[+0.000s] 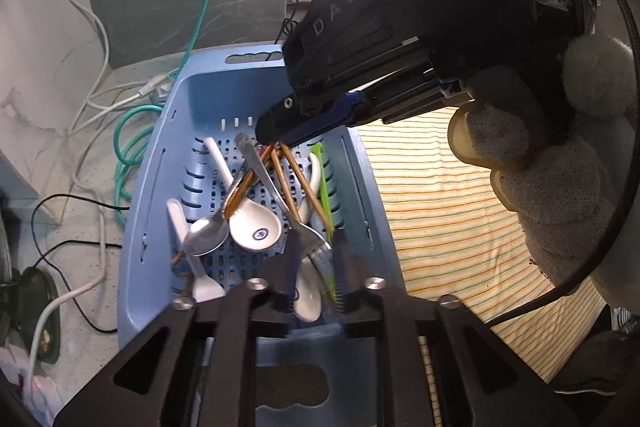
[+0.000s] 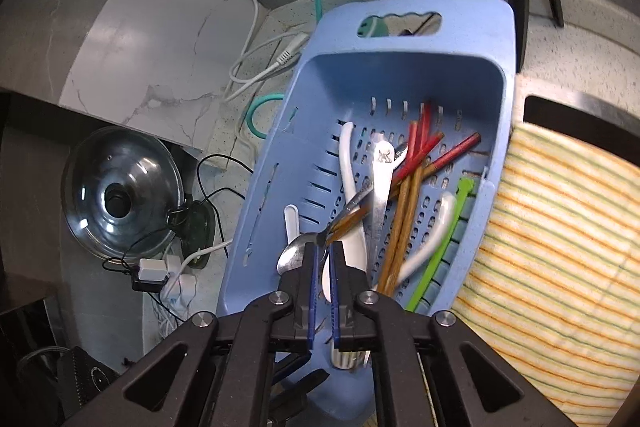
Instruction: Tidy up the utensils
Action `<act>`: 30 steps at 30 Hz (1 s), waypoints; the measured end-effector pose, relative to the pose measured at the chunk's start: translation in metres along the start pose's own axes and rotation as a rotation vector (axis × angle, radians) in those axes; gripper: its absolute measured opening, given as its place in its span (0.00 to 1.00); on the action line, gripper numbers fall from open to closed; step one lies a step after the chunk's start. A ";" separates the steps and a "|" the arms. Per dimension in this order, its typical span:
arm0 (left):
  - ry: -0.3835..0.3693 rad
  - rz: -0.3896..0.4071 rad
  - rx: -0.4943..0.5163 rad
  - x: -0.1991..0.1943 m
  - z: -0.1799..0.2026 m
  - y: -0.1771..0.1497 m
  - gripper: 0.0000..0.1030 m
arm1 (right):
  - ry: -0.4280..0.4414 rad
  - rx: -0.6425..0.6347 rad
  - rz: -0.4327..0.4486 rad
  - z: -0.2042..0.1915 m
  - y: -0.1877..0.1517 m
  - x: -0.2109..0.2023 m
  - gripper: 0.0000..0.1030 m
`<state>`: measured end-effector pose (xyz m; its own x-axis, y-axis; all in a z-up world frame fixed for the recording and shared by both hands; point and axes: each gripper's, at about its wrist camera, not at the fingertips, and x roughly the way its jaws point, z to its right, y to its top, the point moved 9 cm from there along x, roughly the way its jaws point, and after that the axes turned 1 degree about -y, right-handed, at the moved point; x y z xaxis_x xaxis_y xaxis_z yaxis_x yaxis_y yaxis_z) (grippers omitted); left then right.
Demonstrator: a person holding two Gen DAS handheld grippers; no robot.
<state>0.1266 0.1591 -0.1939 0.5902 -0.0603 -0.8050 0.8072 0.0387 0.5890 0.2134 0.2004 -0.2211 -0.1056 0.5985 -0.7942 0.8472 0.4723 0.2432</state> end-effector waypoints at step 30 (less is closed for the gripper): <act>0.077 0.040 -0.088 -0.037 0.000 -0.002 0.58 | -0.114 -0.153 0.128 -0.001 -0.004 -0.057 0.53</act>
<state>0.1033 0.1612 -0.1651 0.6181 0.0196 -0.7858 0.7780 0.1275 0.6152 0.2154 0.1649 -0.1764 0.0647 0.5873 -0.8068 0.7602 0.4947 0.4211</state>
